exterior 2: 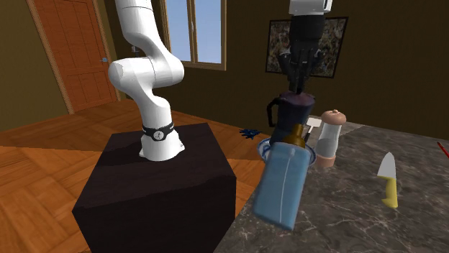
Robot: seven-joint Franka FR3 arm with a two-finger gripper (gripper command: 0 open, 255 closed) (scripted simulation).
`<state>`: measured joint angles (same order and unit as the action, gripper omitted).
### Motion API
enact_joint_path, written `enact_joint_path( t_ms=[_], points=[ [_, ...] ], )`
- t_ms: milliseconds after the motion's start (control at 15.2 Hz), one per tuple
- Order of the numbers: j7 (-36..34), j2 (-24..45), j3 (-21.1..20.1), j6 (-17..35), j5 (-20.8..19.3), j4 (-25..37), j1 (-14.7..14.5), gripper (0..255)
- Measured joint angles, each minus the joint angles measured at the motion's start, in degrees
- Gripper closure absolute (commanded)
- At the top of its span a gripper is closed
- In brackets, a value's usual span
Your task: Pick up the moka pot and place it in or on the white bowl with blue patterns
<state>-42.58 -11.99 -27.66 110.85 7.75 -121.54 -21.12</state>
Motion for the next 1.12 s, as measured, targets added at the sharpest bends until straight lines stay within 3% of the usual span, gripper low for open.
enact_joint_path(
  t_ms=[66,132,528,858,1122],
  points=[
    [0.0,0.0,0.0,0.01,0.0,-0.01,0.0,255],
    [0.0,-0.01,0.0,0.03,0.01,-0.03,0.0,0],
    [0.01,-0.03,0.01,0.05,0.0,-0.01,0.01,0],
    [0.19,-0.99,0.69,-6.29,0.04,5.51,0.25,0],
    [0.13,-0.96,0.73,-7.21,-0.01,6.38,0.28,0]
  ],
)
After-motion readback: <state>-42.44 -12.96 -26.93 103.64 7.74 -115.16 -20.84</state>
